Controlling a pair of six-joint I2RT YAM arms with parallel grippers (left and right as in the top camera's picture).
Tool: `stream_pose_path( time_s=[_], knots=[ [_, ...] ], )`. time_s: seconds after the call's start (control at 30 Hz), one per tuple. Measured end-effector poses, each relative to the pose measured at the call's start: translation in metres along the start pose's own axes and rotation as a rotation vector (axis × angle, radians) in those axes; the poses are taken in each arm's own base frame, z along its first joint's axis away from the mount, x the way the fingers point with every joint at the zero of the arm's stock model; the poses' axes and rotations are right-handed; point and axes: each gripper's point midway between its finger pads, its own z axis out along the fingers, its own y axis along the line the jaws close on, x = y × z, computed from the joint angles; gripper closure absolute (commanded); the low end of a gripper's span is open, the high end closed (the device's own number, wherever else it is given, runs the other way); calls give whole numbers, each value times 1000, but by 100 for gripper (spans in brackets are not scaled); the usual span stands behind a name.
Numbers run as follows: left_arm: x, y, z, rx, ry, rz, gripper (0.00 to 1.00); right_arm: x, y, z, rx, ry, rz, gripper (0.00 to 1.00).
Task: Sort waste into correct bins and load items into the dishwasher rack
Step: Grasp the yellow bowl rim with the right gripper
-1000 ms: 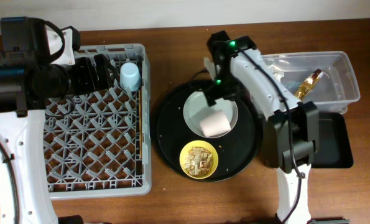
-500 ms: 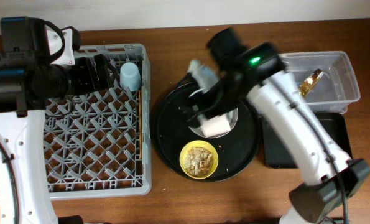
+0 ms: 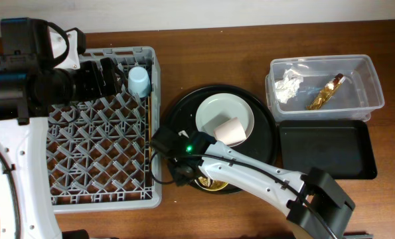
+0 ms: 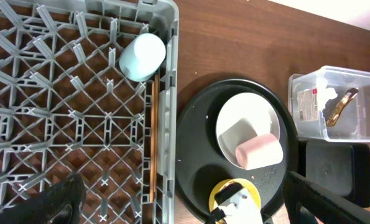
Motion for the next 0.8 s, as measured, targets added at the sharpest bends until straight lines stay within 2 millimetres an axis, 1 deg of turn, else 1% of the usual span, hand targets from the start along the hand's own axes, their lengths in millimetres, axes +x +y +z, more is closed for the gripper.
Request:
stream_pose_path(
  time_s=[0.03,0.07,0.1,0.13,0.17,0.2,0.3,0.33,0.37,0.43,0.5,0.57,0.67,0.77,0.8],
  knots=[
    [0,0,0,0,0,0,1,-3,-5,0,26,-16,10,16],
    [0,0,0,0,0,0,1,-3,-5,0,32,-19,5,1],
    [0,0,0,0,0,0,1,-4,-6,0,38,-23,8,1],
    [0,0,0,0,0,0,1,-5,-6,0,38,-29,9,23],
    [0,0,0,0,0,0,1,-5,-6,0,39,-29,10,39],
    [0,0,0,0,0,0,1,-6,-7,0,42,-31,10,46],
    [0,0,0,0,0,0,0,-8,-11,0,65,-44,25,49],
    [0,0,0,0,0,0,1,-8,-11,0,66,-45,29,52],
    [0,0,0,0,0,0,1,-8,-12,0,68,-46,30,57],
    [0,0,0,0,0,0,1,-9,-12,0,70,-49,35,58],
    [0,0,0,0,0,0,1,-5,-14,8,73,-47,49,57],
    [0,0,0,0,0,0,1,2,-19,24,82,-37,53,57],
    [0,0,0,0,0,0,0,4,-21,31,83,-43,54,57],
    [0,0,0,0,0,0,1,13,-27,41,96,-24,54,66],
    [0,0,0,0,0,0,1,17,-29,43,104,-15,54,67]
  ],
)
